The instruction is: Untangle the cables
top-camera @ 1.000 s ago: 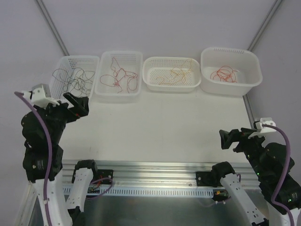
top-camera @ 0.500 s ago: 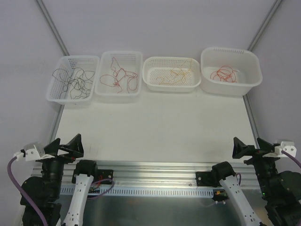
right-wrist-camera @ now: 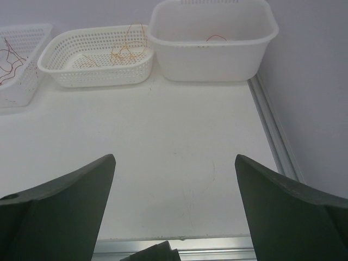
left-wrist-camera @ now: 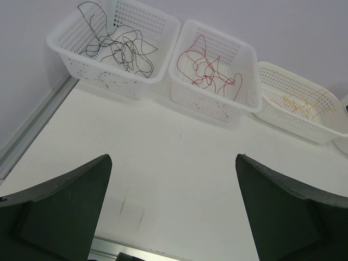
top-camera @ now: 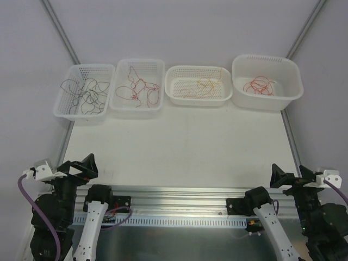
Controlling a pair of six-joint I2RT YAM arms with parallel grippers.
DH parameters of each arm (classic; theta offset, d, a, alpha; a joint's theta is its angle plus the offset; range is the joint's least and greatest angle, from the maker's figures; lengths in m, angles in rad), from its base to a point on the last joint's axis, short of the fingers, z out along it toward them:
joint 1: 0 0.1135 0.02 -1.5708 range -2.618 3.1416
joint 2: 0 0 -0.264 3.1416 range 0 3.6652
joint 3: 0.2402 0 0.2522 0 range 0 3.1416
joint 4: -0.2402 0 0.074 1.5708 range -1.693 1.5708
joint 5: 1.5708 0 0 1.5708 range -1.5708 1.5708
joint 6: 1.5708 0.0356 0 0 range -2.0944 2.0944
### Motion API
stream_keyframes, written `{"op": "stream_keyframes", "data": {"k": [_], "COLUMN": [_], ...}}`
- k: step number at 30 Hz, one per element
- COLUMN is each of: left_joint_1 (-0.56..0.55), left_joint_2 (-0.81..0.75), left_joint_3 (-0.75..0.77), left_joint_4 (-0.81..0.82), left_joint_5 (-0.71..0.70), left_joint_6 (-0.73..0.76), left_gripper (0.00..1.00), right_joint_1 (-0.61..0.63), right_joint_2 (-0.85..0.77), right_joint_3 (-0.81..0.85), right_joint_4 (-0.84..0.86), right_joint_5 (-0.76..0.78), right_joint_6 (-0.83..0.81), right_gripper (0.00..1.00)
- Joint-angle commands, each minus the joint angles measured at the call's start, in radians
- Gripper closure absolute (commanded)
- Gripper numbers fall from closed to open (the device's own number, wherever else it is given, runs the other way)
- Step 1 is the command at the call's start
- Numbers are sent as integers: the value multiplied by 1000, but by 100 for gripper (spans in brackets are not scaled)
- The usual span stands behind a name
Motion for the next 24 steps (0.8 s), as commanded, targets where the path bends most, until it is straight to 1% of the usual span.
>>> {"op": "stream_keyframes", "data": {"k": [1,5,12,24], "left_joint_1": [-6,-6,-6,-6], "left_joint_2": [-157,-159,-162,-157], "left_joint_3": [-19,-30,-34,-57], "left_joint_4": [18,20,15,41], "left_joint_5": [-43,-61,-23,-63], "left_joint_6": [-21,-45,-68,-70], "left_gripper": [1,1,1,1], "right_joint_1": [5,5,4,5], "right_joint_2": [-73,-76,-76,-53], "right_joint_3": [-2,-8,-17,-35], "right_joint_4": [-9,-6,3,34], "right_joint_5": [21,26,14,8], "right_joint_6": [4,-2,-4,-7], "right_gripper": [3,3,3,3]}}
